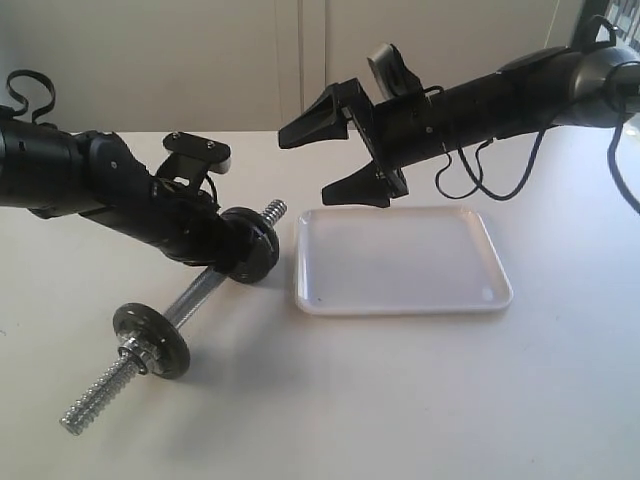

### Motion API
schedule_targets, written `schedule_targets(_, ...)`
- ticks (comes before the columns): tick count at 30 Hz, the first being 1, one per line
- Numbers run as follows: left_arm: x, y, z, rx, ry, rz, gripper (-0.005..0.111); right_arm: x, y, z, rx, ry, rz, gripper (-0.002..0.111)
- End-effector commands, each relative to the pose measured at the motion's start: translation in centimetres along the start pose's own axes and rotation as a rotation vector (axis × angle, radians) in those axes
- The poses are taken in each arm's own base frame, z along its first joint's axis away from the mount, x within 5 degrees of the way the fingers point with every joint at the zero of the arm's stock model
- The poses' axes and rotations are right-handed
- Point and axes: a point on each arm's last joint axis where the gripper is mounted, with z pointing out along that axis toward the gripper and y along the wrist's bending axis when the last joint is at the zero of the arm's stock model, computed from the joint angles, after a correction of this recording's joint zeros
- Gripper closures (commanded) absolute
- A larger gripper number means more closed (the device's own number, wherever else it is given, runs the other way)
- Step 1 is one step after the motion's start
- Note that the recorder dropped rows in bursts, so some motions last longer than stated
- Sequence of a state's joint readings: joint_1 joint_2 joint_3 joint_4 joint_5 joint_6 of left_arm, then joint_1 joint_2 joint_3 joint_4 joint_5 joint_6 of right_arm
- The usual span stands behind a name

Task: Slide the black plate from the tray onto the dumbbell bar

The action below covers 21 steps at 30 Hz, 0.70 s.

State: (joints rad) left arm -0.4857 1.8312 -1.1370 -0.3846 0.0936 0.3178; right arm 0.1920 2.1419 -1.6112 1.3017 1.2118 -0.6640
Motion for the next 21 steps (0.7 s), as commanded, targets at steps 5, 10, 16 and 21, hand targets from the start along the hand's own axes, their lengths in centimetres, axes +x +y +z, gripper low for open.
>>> schedule_targets(5,-0.6,-0.8,-3.4,0.040,0.037,0.073,0.030,-0.2,3.7,-1.9,-0.015,-0.038,-0.084,0.004)
schedule_targets(10,-1.3,-1.3,-7.0,0.043,0.022,0.108,0.033,0.1,7.1,-3.6,-0.008,-0.063,-0.151,0.010)
schedule_targets(16,-1.7,-1.5,-13.1,-0.016,-0.022,0.091,0.060,1.8,11.9,-6.6,0.136,-0.049,-0.279,0.050)
schedule_targets(21,-0.2,-1.1,-19.1,-0.144,0.036,-0.032,0.107,4.7,17.4,-10.3,0.284,-0.088,-0.407,0.108)
